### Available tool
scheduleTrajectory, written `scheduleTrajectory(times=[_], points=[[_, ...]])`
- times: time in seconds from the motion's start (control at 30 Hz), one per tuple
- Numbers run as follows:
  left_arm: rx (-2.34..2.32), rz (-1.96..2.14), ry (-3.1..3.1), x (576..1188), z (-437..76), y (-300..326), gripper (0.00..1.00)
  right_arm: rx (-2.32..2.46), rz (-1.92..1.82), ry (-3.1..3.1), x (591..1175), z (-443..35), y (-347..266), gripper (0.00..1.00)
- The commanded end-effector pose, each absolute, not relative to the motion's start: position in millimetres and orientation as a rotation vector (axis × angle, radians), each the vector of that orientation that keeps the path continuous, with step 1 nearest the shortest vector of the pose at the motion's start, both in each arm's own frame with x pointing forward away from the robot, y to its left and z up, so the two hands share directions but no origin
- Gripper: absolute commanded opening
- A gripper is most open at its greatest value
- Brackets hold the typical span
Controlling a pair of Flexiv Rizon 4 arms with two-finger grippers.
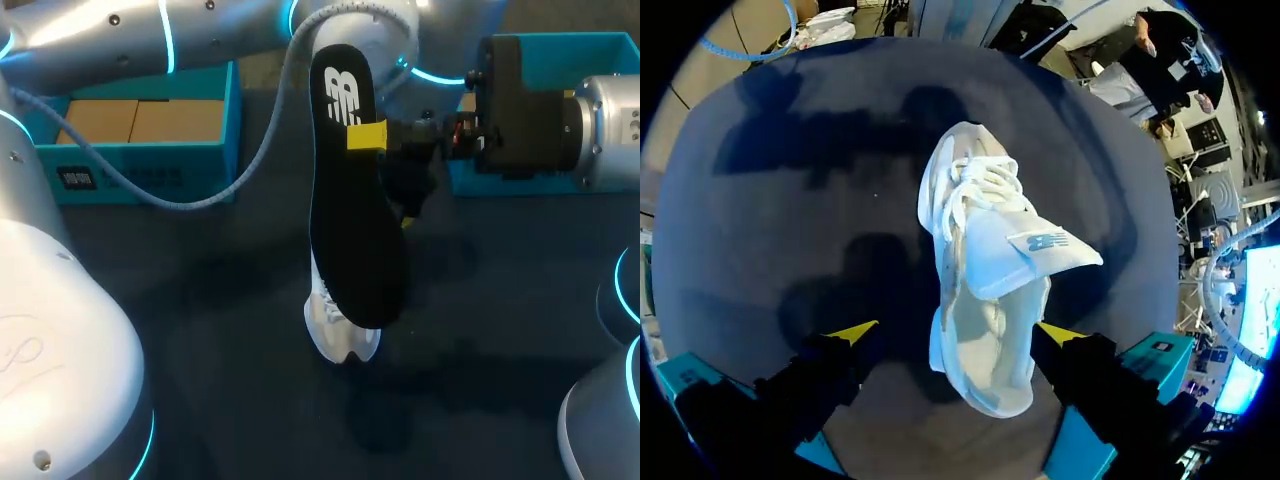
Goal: Take the shoe out of the shoebox, open the shoe tongue, remove and reinsert the insole, then place the shoe into the shoebox
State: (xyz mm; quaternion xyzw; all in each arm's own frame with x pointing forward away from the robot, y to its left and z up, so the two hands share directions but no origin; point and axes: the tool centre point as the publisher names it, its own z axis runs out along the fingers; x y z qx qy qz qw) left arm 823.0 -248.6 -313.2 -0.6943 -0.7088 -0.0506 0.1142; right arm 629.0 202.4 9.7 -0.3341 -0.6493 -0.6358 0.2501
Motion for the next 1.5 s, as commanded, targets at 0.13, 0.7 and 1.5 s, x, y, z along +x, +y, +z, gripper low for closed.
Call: scheduleTrajectory(times=[0.13,0.7,1.5], points=[[-2.041,-0.144,-2.081,823,-313,-246,1.00,-0.917,-1.729,-1.769,628,10,205,0.00],[-2.052,0.292,-2.402,858,-236,-247,1.00,-1.166,-1.881,-1.585,661,28,137,0.00],[-2.371,1.226,-2.711,835,-101,-233,1.00,-1.582,-1.626,-1.127,722,3,22,0.00]])
